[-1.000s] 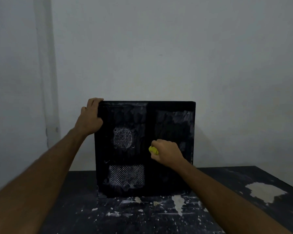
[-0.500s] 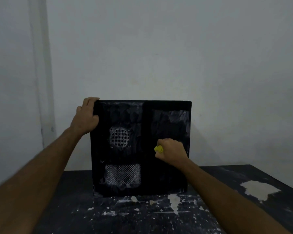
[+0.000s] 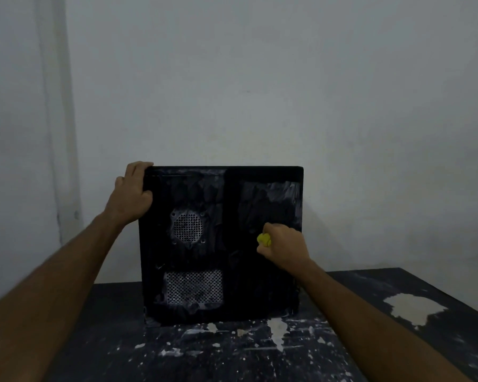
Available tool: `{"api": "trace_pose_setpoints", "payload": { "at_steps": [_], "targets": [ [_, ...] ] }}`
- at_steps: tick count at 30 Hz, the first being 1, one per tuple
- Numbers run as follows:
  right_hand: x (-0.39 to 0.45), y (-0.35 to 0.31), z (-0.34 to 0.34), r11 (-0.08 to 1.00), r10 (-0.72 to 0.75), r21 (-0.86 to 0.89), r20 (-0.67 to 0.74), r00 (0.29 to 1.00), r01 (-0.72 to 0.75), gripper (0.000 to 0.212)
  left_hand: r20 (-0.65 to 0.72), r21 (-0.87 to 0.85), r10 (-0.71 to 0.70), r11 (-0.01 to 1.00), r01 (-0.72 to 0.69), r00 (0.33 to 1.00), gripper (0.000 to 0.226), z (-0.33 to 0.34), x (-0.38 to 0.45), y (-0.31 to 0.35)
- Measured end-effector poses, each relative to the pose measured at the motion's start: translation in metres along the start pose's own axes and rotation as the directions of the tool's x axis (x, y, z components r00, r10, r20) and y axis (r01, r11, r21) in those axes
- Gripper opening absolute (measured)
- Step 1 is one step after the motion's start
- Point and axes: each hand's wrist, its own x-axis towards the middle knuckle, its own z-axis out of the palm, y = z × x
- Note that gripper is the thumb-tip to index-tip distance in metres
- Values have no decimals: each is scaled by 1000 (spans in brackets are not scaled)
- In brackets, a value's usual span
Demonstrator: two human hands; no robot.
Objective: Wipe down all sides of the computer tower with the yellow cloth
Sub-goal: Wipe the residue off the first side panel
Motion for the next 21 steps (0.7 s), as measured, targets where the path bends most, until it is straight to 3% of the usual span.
{"api": "trace_pose_setpoints", "payload": {
  "at_steps": [2, 5, 8, 12, 15, 18, 21],
  "targets": [
    [-2, 4, 0, 1000, -11, 26, -33, 999, 11, 27, -1, -2, 4, 1000, -4, 1000, 76, 1, 0, 1],
    [-5, 10, -4, 999, -20, -29, 71, 997, 22, 29, -16, -6, 18, 1000, -18, 1000, 76, 0, -1, 1],
    [-9, 18, -4, 1000, 25, -11, -18, 1000, -25, 29, -27, -12, 16, 1000, -16, 1000, 75, 0, -2, 3],
    [-12, 24, -7, 998, 30, -50, 63, 998, -27, 31, -23, -6, 10, 1000, -10, 1000, 76, 1, -1, 2],
    [-12, 33, -9, 997, 62, -32, -25, 998, -63, 30, -18, -4, 13, 1000, -13, 1000, 76, 2, -1, 3],
    [-16, 38, -12, 997, 58, -58, 54, 997, -55, 32, -21, -4, 11, 1000, -11, 1000, 76, 2, -1, 1],
    [-17, 45, -18, 991, 124, -36, -22, 992, -125, 31, -25, -1, 15, 1000, -15, 1000, 77, 2, -1, 1]
  ]
}}
